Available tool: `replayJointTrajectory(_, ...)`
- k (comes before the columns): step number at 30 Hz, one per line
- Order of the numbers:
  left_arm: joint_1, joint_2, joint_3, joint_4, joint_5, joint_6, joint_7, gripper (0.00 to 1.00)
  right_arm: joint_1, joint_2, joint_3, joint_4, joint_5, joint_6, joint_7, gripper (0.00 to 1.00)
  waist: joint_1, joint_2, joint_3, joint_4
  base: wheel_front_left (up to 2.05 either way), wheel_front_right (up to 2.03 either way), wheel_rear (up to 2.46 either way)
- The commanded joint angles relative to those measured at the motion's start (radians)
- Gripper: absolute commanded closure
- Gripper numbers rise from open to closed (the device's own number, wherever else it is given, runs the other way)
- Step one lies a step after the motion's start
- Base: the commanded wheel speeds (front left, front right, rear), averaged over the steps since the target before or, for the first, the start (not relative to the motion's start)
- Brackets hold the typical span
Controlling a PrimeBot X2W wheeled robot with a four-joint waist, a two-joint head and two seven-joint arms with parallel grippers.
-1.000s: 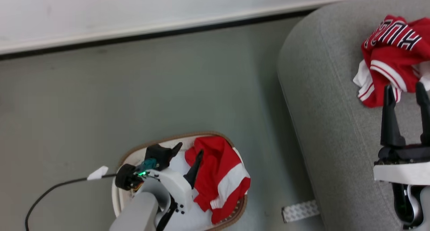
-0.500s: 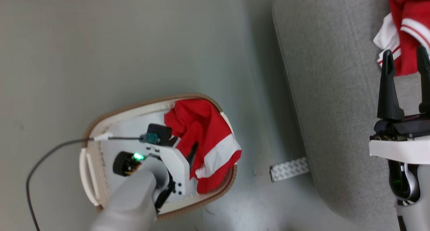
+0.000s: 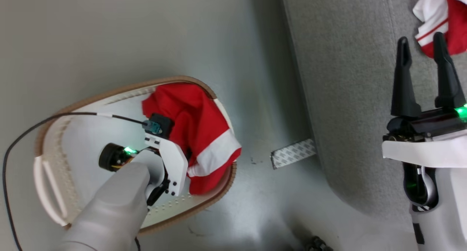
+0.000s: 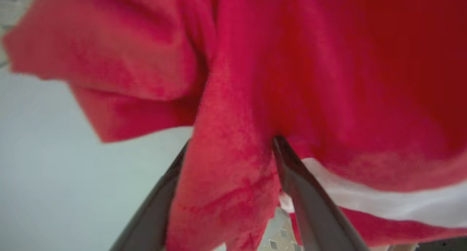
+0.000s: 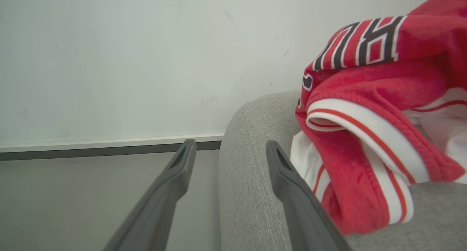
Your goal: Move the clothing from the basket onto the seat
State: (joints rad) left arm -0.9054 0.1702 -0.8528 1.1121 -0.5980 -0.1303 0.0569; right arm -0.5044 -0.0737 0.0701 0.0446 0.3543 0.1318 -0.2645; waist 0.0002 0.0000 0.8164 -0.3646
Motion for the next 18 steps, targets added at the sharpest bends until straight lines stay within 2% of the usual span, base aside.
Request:
replayJointTrajectory(1, -0.021, 0.024, -0.027, -0.013, -0.038, 0.001, 0.014, 0.00, -0.020, 0.007, 0.008, 0.006, 0.009, -0.002, 0.001, 0.00, -0.0002, 0.0000, 0.036, -0.039, 0.00, 0.00, 0.00)
replayJointTrajectory(3, -0.031, 0.041, -0.044, -0.015, -0.068, 0.001, 0.017, 0.54, -0.024, 0.014, 0.014, 0.010, 0.014, -0.002, 0.001, 0.00, -0.0002, 0.0000, 0.044, -0.051, 0.00, 0.00, 0.00)
replayJointTrajectory(4, -0.033, 0.042, -0.052, -0.017, -0.085, 0.001, 0.018, 1.00, -0.024, 0.017, 0.016, 0.011, 0.017, -0.002, 0.001, 0.00, -0.0002, 0.0000, 0.047, -0.057, 0.00, 0.00, 0.00)
replayJointTrajectory(13, -0.021, 0.072, -0.138, -0.026, -0.180, 0.001, -0.006, 1.00, -0.016, 0.023, 0.004, 0.029, 0.006, -0.002, 0.001, 0.00, -0.0002, 0.0000, 0.012, -0.065, 0.00, 0.00, 0.00)
replayJointTrajectory(17, -0.007, 0.061, -0.156, -0.022, -0.213, 0.001, -0.033, 1.00, -0.010, 0.024, 0.001, 0.034, -0.002, -0.002, 0.001, 0.00, -0.0002, 0.0000, -0.025, -0.055, 0.00, 0.00, 0.00)
replayJointTrajectory(18, 0.008, 0.049, -0.171, -0.022, -0.229, 0.001, -0.053, 1.00, -0.003, 0.024, -0.004, 0.038, -0.008, -0.002, 0.001, 0.00, -0.0002, 0.0000, -0.062, -0.043, 0.00, 0.00, 0.00)
